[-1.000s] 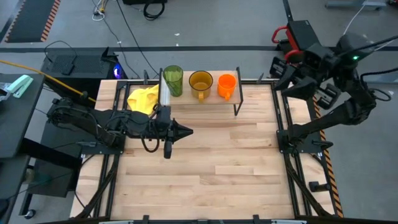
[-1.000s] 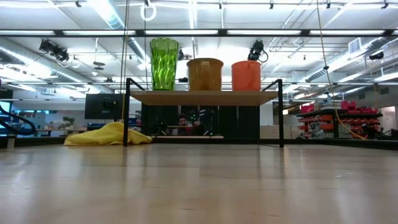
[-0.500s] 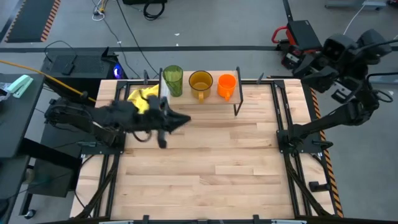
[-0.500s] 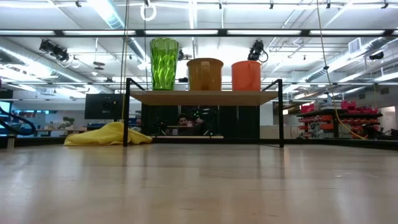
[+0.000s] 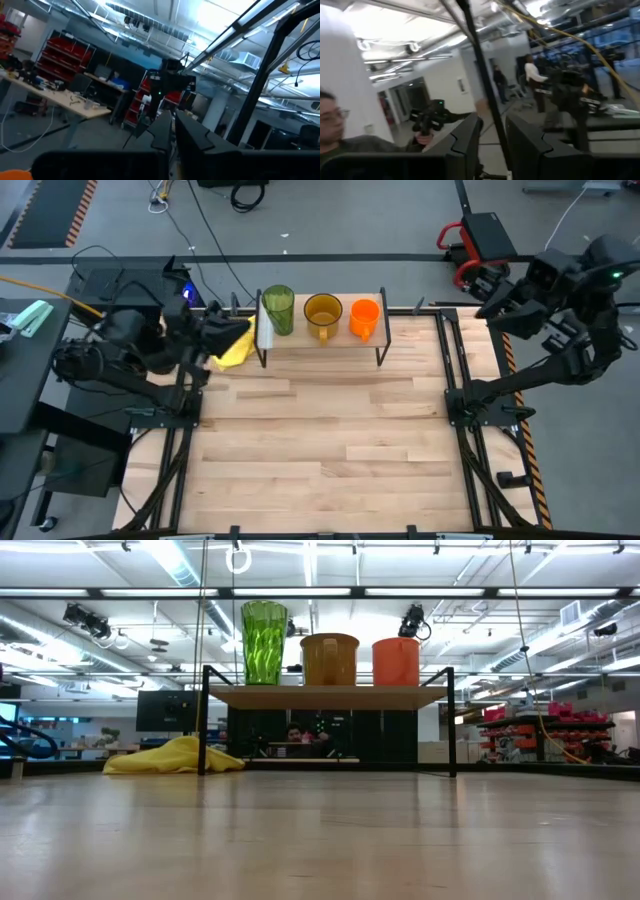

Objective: Stack small to large cups/mugs on shelf
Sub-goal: Return to Home Position

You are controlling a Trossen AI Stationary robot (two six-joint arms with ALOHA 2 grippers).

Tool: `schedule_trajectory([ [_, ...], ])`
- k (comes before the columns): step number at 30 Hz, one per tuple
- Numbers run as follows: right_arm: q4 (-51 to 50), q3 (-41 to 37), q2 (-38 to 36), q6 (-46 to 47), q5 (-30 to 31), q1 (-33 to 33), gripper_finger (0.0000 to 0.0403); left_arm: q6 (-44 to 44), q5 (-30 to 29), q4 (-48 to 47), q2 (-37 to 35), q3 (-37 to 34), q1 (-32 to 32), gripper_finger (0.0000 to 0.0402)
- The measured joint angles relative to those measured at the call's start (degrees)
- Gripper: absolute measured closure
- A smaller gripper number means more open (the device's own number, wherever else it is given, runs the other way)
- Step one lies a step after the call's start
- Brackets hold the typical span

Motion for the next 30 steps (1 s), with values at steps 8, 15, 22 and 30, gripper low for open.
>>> schedule_trajectory([
  [8, 6.09, -8.33, -6.77, -0.67, 3.69, 0.04, 0.0296, -0.5, -0.15, -9.03, -6.26, -0.02, 1.81, 0.0368],
  [15, 21.14, -25.36, -16.64, 4.77, 3.48, 0.04, 0.0298, 0.84, -0.35, -13.26, -8.83, 0.0, 2.01, 0.0376],
  [22, 34.79, -40.36, -23.94, 10.04, 3.48, 0.04, 0.0296, -0.61, -5.99, -22.94, -9.46, -0.09, 2.01, 0.0369],
  [30, 38.27, -48.11, -29.71, 11.29, 5.36, 0.04, 0.0297, -5.0, -8.28, -24.05, -15.4, -5.74, 2.01, 0.0371],
])
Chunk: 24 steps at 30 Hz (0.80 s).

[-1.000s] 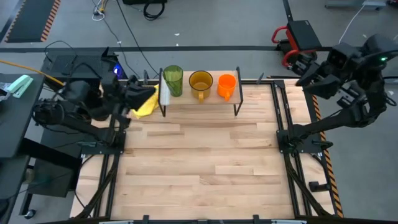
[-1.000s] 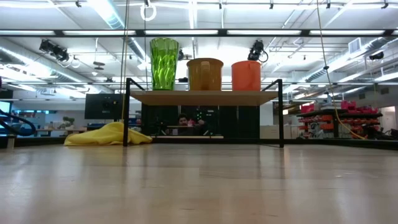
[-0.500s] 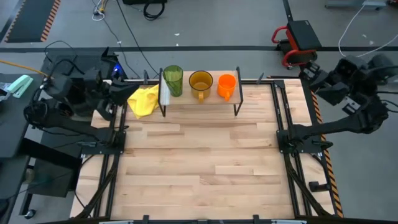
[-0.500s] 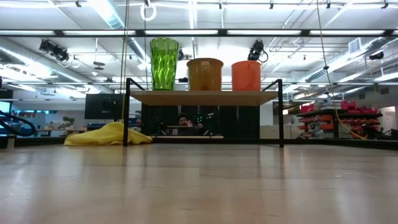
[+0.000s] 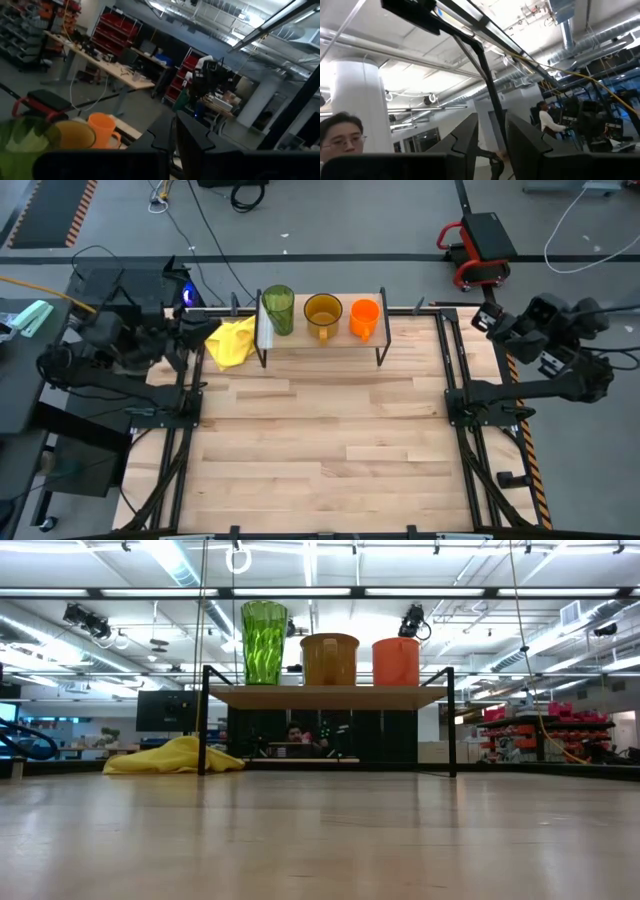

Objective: Stack small to large cups/mugs on shelf
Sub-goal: Return to Home Position

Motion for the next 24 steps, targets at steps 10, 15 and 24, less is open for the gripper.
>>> schedule_trajectory([
  [10, 12.81, -13.6, -5.81, 1.57, 0.93, 0.0, 0.0297, -1.71, 0.03, 11.57, -9.24, -16.39, 0.0, 0.0375],
  [15, 17.74, -16.02, -12.78, -0.27, 1.36, 0.0, 0.0296, -2.62, -1.26, 11.42, -14.85, -20.58, 0.0, 0.0368],
  [24, 5.96, -15.98, -23.16, -2.27, 6.12, -0.04, 0.0297, -1.51, -3.83, 11.66, -22.43, -25.45, 0.0, 0.0373],
])
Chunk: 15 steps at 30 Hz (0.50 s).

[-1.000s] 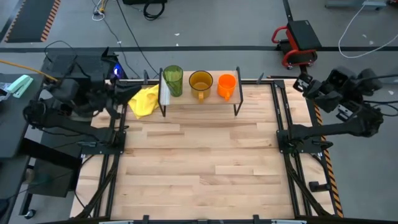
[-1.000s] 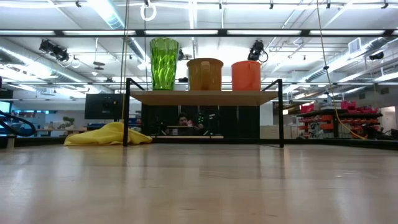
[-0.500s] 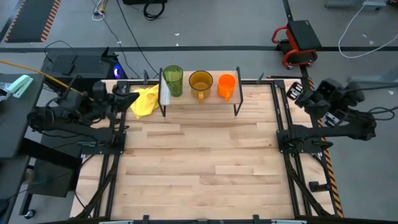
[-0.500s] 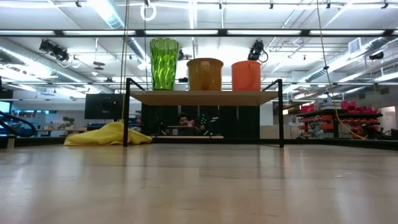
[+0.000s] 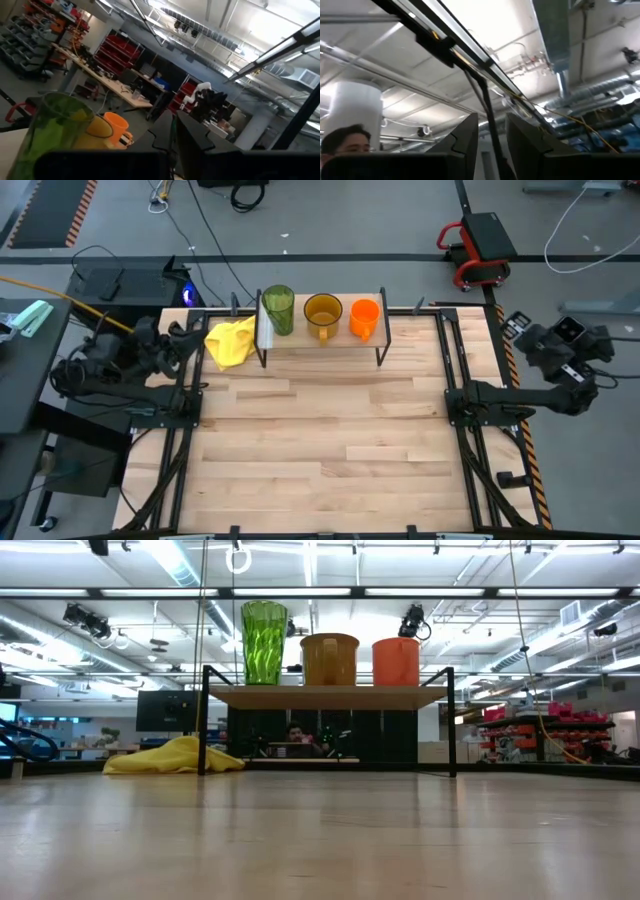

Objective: Stack small to large cups/mugs on shelf
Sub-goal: Return to Home Position

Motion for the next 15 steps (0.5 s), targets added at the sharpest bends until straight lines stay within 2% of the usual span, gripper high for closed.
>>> schedule_trajectory([
  [4, -4.09, -0.04, -1.05, -0.9, 1.86, 0.0, 0.0296, -0.22, -0.31, -0.33, -3.58, -3.1, 0.0, 0.0376],
  [10, -4.3, -0.33, -1.85, -1.05, 2.29, 0.0, 0.0297, -1.94, -1.12, -0.23, -10.61, -7.63, 0.0, 0.0369],
  [15, 4.32, -7.31, -2.69, 3.06, 1.17, -0.01, 0.0296, -3.35, -1.13, -0.11, -15.03, -10.87, 0.0, 0.0366],
])
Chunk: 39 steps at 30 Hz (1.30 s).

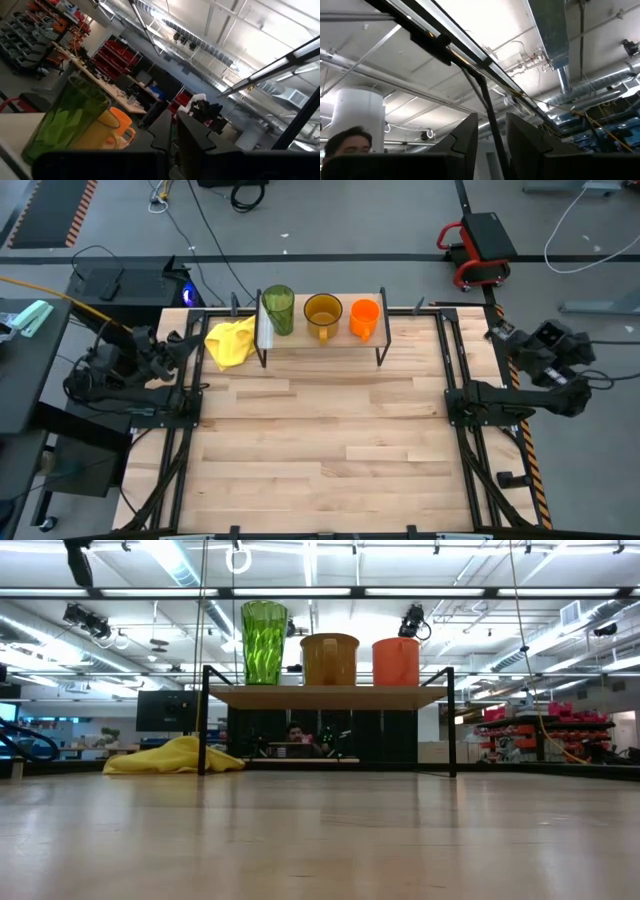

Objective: Stack small to large cups/mugs on shelf
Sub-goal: Return to Home Position

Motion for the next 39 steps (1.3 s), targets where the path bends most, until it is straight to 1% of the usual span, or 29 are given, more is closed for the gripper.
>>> schedule_trajectory([
  [4, 7.15, -6.06, -1.45, -0.54, 1.86, 0.32, 0.0296, -1.27, -0.38, 0.15, -1.37, -2.22, 0.0, 0.0372],
  [7, 10.61, -10.27, -1.28, 3.01, 0.54, 0.38, 0.0297, -2.64, -0.5, -0.06, -1.19, -3.25, 0.0, 0.0376],
  [11, 19.27, -15.9, -1.38, 5.08, 0.89, 0.38, 0.0297, -4.34, -0.47, -0.22, -1.3, -5.43, 0.0, 0.0378],
  [16, 23.6, -21.73, -1.36, 7.16, 0.65, 0.38, 0.0296, -6.81, -0.41, -0.14, -1.3, -8.15, 0.0, 0.0371],
  [24, 23.09, -25.32, -1.36, 6.88, 0.64, 0.38, 0.0296, -7.31, 2.53, 0.46, -1.3, -12.19, -0.07, 0.0367],
  [30, 20.87, -28.5, -1.36, 6.72, 0.78, 0.38, 0.0296, -6.88, 2.51, 0.43, -1.28, -16.75, -0.07, 0.0375],
  [34, 19.78, -29.76, -1.32, 5.37, 1.3, 0.38, 0.0296, -4.56, 2.44, 0.43, -1.24, -19.38, -0.07, 0.0375],
  [36, 17.27, -29.8, -1.34, 4.35, 1.29, 0.38, 0.0296, -3.52, 2.38, 0.38, -1.24, -20.66, -0.07, 0.0372],
  [39, 9.81, -29.54, -1.29, 3.3, 1.37, 0.38, 0.0295, -2.67, 2.38, 0.42, -1.24, -23.05, -0.07, 0.0368],
])
